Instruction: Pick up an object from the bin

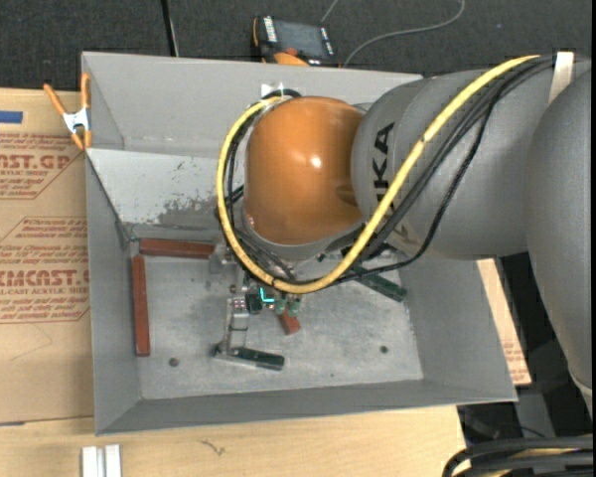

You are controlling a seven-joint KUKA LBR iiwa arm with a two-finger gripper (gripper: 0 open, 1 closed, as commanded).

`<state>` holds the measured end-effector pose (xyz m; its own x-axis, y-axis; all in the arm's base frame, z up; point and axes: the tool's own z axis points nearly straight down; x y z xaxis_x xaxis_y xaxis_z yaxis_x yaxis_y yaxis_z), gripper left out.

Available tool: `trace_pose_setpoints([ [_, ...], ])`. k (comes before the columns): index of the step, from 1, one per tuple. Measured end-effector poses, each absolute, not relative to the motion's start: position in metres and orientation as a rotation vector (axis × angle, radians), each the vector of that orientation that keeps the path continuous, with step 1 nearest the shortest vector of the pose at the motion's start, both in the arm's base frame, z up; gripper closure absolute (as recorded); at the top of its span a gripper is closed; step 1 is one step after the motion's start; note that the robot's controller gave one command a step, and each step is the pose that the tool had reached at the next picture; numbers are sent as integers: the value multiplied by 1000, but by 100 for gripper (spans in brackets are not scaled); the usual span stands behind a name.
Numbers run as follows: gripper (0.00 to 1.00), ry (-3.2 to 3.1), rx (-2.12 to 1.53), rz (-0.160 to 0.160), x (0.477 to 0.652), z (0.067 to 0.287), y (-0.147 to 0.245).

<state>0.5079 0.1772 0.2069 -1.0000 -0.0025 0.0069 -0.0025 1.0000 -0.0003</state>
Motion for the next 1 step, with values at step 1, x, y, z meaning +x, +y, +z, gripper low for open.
trace_pose_setpoints([
  [1, 0, -3143, 69, -2, 484, 67, 153],
])
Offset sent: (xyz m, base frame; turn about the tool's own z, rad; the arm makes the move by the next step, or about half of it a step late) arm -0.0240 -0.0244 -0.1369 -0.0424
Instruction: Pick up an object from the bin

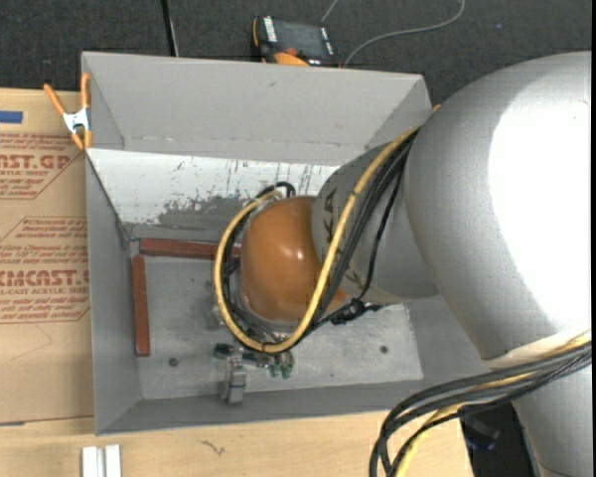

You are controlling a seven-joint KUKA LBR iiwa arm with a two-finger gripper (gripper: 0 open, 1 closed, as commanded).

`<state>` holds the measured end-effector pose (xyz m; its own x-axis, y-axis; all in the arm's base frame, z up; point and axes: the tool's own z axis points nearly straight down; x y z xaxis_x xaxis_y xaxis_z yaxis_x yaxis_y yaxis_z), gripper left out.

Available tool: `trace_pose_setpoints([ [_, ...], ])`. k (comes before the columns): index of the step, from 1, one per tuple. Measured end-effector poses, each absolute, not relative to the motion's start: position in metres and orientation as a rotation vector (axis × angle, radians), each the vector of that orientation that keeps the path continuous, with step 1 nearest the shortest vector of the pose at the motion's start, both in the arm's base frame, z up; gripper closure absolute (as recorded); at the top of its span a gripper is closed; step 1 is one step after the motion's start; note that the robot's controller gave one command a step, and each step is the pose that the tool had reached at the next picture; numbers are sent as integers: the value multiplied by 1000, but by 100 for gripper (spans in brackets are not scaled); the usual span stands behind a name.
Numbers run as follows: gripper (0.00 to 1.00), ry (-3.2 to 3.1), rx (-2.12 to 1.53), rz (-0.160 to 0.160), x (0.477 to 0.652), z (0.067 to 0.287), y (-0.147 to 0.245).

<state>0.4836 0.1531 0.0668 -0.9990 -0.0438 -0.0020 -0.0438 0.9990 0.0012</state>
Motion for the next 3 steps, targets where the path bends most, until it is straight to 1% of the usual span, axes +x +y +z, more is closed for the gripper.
trace_pose_setpoints([
  [1, 100, 3142, -71, 2, 483, 70, 154],
  [2, 100, 3132, -85, 5, 493, 198, 164],
  [3, 100, 3123, -197, 3, 516, 348, 138],
])
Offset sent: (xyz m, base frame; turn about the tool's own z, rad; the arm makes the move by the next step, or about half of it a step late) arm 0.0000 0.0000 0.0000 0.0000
